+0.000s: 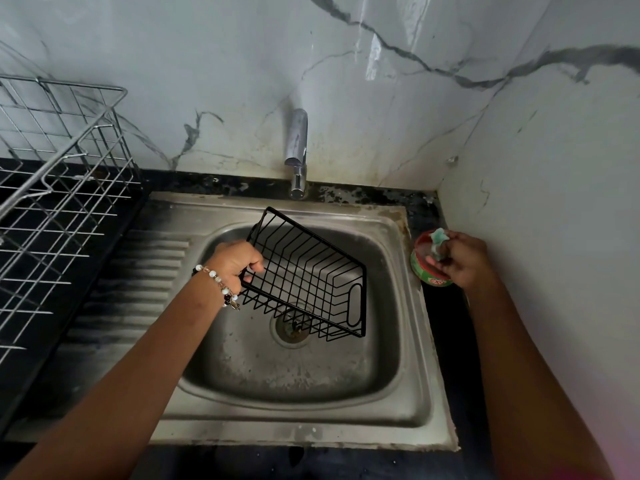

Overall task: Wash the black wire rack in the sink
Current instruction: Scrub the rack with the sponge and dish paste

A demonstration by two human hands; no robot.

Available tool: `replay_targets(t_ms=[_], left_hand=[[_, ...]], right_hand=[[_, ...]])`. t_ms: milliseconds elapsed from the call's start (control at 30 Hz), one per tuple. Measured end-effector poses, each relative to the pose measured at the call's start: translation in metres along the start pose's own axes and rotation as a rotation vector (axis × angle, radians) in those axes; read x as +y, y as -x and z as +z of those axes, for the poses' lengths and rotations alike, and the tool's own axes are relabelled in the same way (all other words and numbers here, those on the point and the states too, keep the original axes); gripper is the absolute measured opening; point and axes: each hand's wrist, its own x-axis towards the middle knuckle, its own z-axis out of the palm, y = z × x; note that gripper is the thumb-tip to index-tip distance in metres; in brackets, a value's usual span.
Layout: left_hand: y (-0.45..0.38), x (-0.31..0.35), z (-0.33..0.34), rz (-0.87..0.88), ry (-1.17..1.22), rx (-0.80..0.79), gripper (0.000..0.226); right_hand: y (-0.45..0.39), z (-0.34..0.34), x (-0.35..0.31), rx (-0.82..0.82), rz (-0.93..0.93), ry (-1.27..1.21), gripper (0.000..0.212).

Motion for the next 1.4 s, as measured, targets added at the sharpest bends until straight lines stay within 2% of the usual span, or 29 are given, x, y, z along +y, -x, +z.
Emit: replay_targets(t_ms=[100,200,333,533,667,767,933,1033,1133,1200,1333,1400], left_hand=[[0.003,-0.001,0.002,0.008,0.018,-0.005,0.023],[0.006,-0.001,0.004,0.018,0.046,-0.003,0.024],[0.010,0.000,0.005,0.040,0.041,-0.007,0.025],[0.012,-0.001,0.003,0.051,0.040,-0.005,0.024],[0.012,-0.004,-0.001,0.024,0.062,-0.015,0.024],[0.013,-0.005,-0.004,0.016,0.075,-0.024,0.023],[0.013,-0.007,-0.008,0.025,0.079,-0.041,0.024],[0.009,-0.011,-0.012,0.037,0.128,-0.079,0.041],[0.005,-0.017,-0.016,0.102,0.099,-0.090,0.060],[0.007,-0.022,-0.017,0.154,0.113,-0.091,0.071],[0.009,-0.028,-0.020,0.249,0.235,-0.134,0.080],[0.009,-0.030,-0.023,0.300,0.270,-0.158,0.086]], right_hand=[[-0.002,-0.002,-0.002,-0.016,0.042,-0.002,0.032],[-0.009,-0.005,0.005,0.000,-0.066,0.111,0.026],[-0.001,-0.008,0.002,0.205,-0.307,0.540,0.033],[0.021,-0.004,-0.014,0.232,-0.478,0.897,0.023],[0.024,0.001,-0.014,0.183,-0.449,0.880,0.024],[0.024,0.002,-0.015,0.211,-0.462,0.921,0.033],[0.029,0.004,-0.015,0.266,-0.526,0.936,0.027],[0.036,0.008,-0.014,0.263,-0.520,0.918,0.025],[0.057,0.021,-0.011,0.213,-0.470,0.849,0.026],[0.080,0.040,-0.009,0.116,-0.479,0.766,0.027],[0.126,0.091,0.011,-0.388,-0.427,0.547,0.028],[0.137,0.117,0.032,-0.535,-0.413,0.672,0.027]])
